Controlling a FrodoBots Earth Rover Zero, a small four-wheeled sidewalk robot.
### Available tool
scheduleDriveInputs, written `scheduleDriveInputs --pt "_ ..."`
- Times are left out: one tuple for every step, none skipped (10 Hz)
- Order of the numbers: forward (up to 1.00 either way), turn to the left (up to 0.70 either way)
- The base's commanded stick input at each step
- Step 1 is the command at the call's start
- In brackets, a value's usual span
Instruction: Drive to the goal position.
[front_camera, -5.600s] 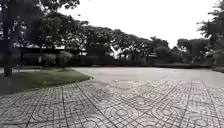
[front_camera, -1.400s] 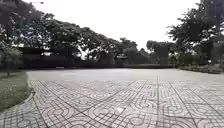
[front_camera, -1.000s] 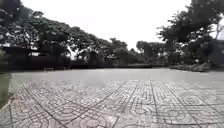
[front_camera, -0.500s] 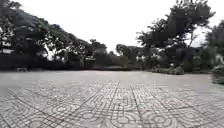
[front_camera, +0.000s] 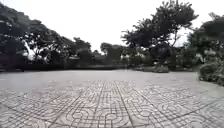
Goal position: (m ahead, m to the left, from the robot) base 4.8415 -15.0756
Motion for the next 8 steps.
scheduleDriveInputs --pt "1.00 -0.27" --pt "1.00 -0.27" --pt "1.00 -0.27" --pt "1.00 -0.27" --pt "1.00 -0.26" --pt "1.00 -0.01" --pt "1.00 0.00" --pt "1.00 0.00"
